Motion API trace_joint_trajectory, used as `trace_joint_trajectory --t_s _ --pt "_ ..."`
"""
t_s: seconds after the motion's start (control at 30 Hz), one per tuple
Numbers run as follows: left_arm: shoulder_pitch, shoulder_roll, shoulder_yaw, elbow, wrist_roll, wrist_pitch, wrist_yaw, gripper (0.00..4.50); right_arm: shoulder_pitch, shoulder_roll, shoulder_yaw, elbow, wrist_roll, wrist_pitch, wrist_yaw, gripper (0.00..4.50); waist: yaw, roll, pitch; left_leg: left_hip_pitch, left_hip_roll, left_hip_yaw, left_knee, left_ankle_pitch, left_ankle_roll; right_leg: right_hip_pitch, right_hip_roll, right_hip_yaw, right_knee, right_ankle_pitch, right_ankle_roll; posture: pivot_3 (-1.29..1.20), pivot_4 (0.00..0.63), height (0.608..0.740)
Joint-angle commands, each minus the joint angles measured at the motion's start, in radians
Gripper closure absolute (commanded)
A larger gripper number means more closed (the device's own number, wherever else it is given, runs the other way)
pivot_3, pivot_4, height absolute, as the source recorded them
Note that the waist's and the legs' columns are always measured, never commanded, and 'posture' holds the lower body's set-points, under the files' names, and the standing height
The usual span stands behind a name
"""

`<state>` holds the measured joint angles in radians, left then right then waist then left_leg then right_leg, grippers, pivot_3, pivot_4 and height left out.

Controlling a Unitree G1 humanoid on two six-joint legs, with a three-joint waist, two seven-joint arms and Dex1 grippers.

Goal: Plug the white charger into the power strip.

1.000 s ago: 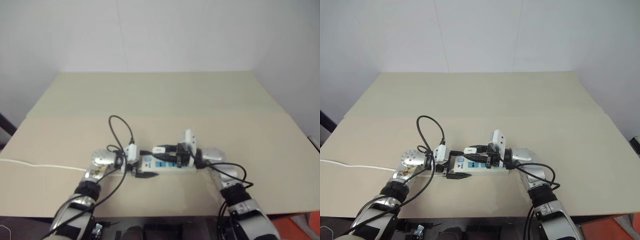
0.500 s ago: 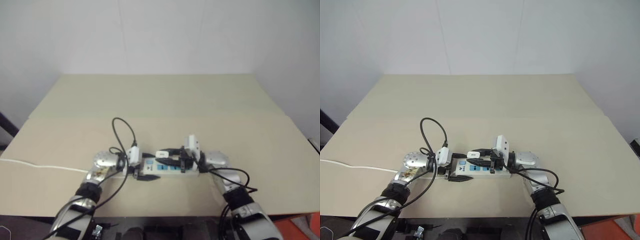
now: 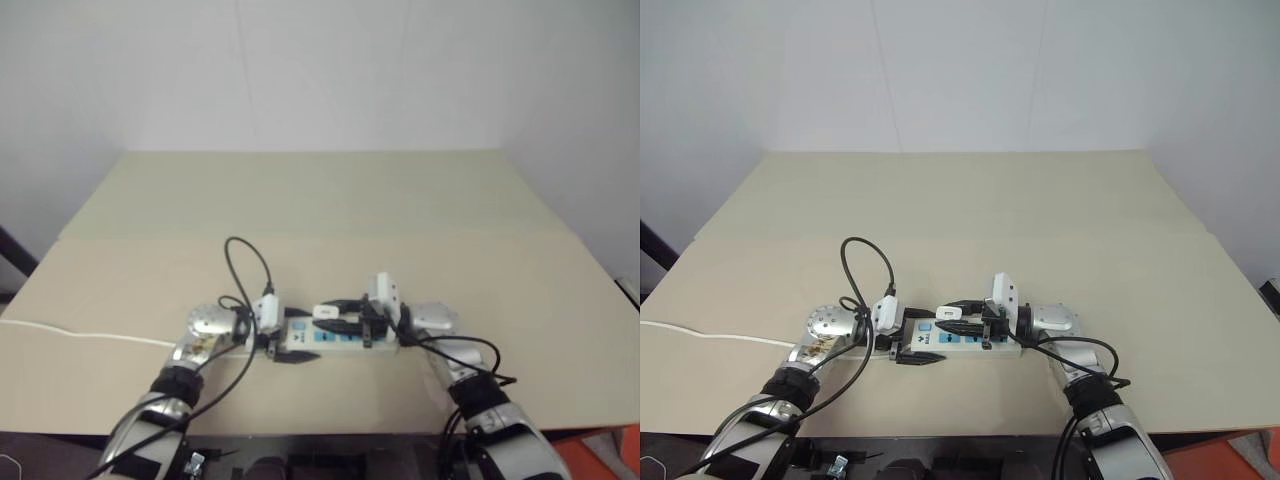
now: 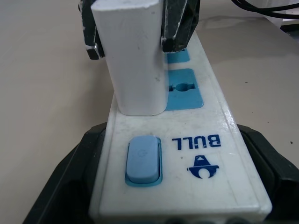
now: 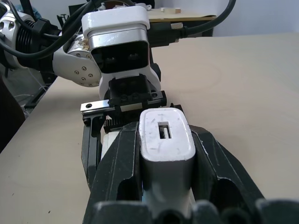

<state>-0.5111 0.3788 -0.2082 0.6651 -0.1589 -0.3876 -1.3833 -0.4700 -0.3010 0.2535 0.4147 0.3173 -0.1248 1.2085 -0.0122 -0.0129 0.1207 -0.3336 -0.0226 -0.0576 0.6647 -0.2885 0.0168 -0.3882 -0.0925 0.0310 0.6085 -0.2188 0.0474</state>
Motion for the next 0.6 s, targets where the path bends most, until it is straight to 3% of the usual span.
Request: trace_joint_trajectory --t_s 0.03,0.27,0.37,0.4,0.47,0.6 --pt "0.013 0.040 0.005 -0.008 0.012 0.002 -0.010 1.09 0.045 -0.070 0.051 0.139 -0.107 0.068 0.034 2.48 -0.001 -0.001 -0.001 0.000 0.000 0.000 0.000 0.000 0.000 0.000 0.000 0.000 0.000 0.000 0.000 0.00 0.150 0.740" --pt "0.015 0.041 0.004 -0.031 0.004 0.022 -0.002 1.09 0.013 -0.056 0.062 0.097 -0.104 0.080 0.040 0.14 -0.006 -0.009 -0.006 0.004 0.003 0.000 -0.003 0.000 0.000 0.001 0.002 0.000 0.001 -0.002 -0.003 0.00 0.150 0.740" --pt "0.017 0.059 0.004 -0.085 -0.010 0.089 -0.017 1.09 0.004 -0.065 0.056 0.072 -0.103 0.086 0.043 0.04 -0.006 -0.009 -0.006 0.004 0.003 0.000 -0.003 0.000 0.000 0.001 0.002 0.000 0.001 -0.002 -0.003 0.00 0.150 0.740" --pt "0.021 0.076 0.003 -0.125 -0.026 0.130 -0.042 0.38 0.004 -0.070 0.049 0.055 -0.098 0.091 0.040 0.00 -0.007 -0.009 -0.005 0.004 0.003 0.000 -0.003 0.000 0.000 0.000 0.002 0.000 0.001 -0.002 -0.003 0.00 0.150 0.740" --pt "0.042 0.101 0.025 -0.232 -0.076 0.207 -0.053 0.04 0.005 -0.083 0.027 0.015 -0.087 0.101 0.031 0.00 -0.007 -0.008 -0.005 0.003 0.003 0.000 -0.003 0.000 0.000 0.000 0.003 0.001 0.002 -0.002 -0.003 0.00 0.150 0.740" --pt "0.100 0.165 0.088 -0.450 -0.171 0.335 -0.034 0.04 0.016 -0.135 -0.026 -0.108 -0.049 0.138 0.020 0.00 0.001 -0.004 -0.001 0.000 0.002 -0.007 -0.003 0.000 0.000 -0.003 0.001 0.001 0.001 -0.002 -0.003 0.00 0.150 0.740"
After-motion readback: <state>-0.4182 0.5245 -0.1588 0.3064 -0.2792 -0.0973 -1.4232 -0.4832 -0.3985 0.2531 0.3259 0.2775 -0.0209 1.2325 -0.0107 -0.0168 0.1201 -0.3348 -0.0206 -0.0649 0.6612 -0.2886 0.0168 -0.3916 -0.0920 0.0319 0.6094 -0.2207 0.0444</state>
